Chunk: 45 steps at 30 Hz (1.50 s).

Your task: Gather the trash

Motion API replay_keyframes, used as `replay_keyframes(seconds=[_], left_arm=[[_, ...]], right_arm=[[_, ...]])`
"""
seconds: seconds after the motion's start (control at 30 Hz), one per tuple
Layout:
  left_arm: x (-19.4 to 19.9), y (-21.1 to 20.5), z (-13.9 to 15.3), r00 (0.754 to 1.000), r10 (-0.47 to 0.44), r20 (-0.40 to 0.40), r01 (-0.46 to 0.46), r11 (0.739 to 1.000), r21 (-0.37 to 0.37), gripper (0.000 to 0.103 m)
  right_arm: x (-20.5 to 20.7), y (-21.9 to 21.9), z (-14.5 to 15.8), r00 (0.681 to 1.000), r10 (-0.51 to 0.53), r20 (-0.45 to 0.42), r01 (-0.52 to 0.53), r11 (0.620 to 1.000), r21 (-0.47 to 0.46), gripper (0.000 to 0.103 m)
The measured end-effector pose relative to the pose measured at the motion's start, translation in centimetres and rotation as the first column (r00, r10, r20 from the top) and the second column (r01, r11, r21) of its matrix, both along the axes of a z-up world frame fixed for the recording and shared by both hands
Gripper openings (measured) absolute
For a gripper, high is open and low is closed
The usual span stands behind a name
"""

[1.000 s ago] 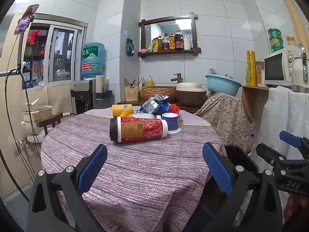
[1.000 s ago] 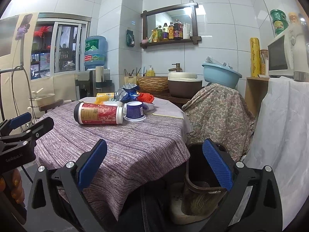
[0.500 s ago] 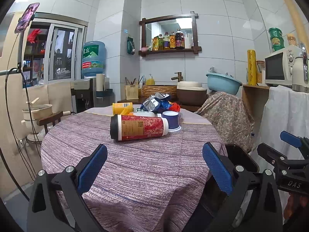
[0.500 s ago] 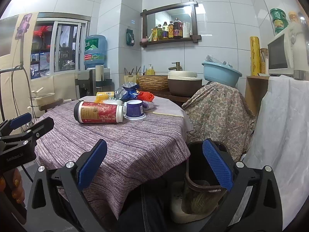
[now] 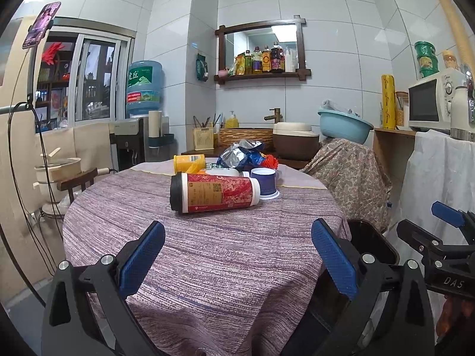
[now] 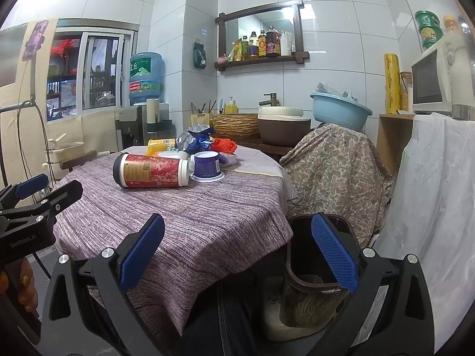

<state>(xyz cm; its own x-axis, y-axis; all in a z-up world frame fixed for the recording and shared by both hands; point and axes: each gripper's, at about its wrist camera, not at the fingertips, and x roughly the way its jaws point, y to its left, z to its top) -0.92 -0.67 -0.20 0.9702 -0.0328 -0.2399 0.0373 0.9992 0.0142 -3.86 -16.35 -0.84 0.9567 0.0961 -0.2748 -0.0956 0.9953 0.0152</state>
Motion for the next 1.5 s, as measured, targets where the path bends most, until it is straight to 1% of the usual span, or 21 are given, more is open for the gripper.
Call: replay_keyframes(seconds=[0.97, 1.2, 1.33, 1.5], left_arm=[[0.6, -0.1, -0.2, 1.0, -0.003, -0.023, 0.003, 1.0, 0.001, 0.098], [1.2, -0.1, -0.5, 0.999, -0.008, -0.054, 0.009, 1.0, 0.005, 0.098], [1.8, 0.2, -0.8, 0.997, -0.008, -0.076, 0.009, 1.0, 0.006, 0.098], [2.9, 1.4, -1.1, 0.994, -0.004, -0.108, 0.004, 1.0, 0.0, 0.098]], right_arm=[[0.8, 0.2, -0.8, 1.0, 0.0, -0.025, 0.0, 1.0, 0.0, 0.098], [1.6, 0.5, -1.4, 0.999, 0.009, -0.053, -0.01, 1.0, -0.012, 0.098], [2.5, 0.9, -1.7, 0.997, 0.032, -0.074, -0.033, 0.999, -0.017, 0.098], [4.8, 1.2, -2.2, 0.987, 0.09, -0.13, -0.088, 0.996, 0.027, 0.098]])
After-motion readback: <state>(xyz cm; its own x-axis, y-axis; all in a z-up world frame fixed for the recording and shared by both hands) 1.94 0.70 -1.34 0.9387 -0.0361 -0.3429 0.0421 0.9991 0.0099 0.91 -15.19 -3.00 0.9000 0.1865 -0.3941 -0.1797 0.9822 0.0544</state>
